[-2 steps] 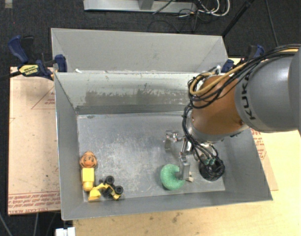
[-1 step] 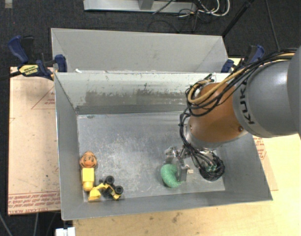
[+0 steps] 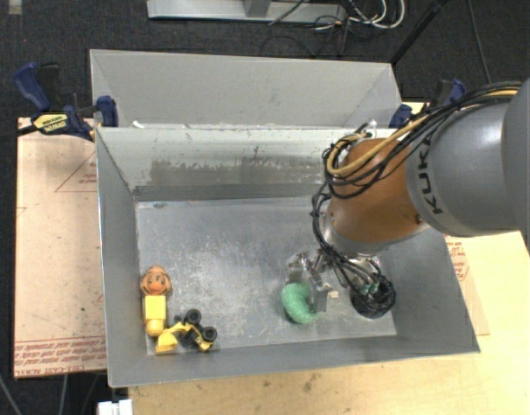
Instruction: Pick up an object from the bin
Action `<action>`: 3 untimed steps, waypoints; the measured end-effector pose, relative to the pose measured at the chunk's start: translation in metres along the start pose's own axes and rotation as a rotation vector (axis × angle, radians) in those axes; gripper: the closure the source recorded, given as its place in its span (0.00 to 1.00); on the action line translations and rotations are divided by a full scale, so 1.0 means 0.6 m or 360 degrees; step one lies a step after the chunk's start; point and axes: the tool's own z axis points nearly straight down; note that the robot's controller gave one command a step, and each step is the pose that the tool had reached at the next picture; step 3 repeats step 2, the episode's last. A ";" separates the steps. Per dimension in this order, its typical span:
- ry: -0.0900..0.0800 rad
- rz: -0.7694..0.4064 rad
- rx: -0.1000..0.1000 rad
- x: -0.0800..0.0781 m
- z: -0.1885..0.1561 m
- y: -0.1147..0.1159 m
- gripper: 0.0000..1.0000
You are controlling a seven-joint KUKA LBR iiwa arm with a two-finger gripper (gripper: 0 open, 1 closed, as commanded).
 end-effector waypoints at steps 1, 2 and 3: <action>-0.0012 0.0003 0.0000 0.005 -0.062 0.009 1.00; -0.0042 0.0001 0.0006 -0.020 -0.094 -0.008 1.00; -0.0042 0.0001 0.0006 -0.020 -0.094 -0.008 1.00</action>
Offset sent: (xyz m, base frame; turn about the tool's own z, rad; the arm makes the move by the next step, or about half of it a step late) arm 0.0293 -0.0149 -0.0051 -0.0097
